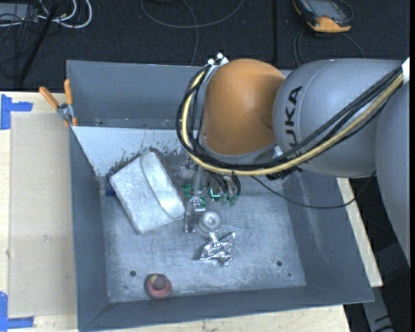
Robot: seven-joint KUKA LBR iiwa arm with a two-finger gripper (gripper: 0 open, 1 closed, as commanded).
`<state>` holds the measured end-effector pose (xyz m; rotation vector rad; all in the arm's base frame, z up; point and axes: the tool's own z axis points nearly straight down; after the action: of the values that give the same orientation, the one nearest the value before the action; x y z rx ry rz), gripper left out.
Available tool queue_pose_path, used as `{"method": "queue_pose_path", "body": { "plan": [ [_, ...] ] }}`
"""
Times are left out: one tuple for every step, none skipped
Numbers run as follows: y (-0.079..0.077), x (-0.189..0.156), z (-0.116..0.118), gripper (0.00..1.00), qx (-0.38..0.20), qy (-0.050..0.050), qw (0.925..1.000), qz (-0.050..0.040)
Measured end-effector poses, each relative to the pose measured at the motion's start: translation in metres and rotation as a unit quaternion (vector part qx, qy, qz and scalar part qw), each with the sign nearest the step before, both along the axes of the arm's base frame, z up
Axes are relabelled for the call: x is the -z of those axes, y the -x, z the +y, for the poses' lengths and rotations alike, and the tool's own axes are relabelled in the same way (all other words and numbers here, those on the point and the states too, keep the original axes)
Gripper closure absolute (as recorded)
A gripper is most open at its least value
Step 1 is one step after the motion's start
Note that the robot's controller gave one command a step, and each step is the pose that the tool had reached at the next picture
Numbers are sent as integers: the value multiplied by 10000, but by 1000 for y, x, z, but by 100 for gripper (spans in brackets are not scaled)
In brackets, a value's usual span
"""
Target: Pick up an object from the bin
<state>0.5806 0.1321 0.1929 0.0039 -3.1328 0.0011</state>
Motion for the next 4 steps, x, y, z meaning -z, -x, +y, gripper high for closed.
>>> {"method": "queue_pose_path", "body": {
  "plan": [
    [-4, 23, -70, 0, 336, 15, 9994, -25],
    [67, 108, -149, 0, 455, 18, 9990, 26],
    [35, 121, -104, 0, -545, 5, 9985, -40],
    [34, 119, -104, 100, -528, -7, 9986, -61]
  ]
}}
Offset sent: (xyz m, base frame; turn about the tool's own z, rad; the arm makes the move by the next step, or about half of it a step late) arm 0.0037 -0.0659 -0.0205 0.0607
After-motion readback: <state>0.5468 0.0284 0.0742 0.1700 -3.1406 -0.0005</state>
